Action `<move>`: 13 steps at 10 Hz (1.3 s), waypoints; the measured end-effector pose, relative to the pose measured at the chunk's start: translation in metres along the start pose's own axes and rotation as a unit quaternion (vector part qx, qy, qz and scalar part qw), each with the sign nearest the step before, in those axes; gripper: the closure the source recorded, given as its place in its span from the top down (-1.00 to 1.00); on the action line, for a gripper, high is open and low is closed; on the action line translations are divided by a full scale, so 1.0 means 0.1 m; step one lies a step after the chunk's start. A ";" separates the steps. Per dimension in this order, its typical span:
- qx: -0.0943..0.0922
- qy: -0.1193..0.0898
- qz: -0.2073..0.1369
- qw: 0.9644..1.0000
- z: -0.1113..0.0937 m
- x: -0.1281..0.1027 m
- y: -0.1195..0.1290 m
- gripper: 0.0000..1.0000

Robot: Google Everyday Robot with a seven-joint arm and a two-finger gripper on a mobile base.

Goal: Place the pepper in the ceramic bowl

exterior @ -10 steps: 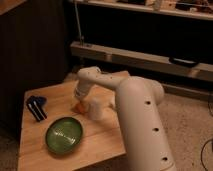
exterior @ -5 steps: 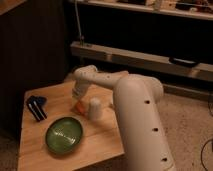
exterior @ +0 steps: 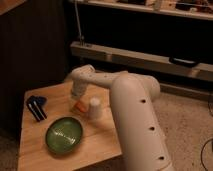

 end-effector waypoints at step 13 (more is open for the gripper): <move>-0.003 0.000 -0.008 1.000 -0.10 0.13 -0.01 -0.44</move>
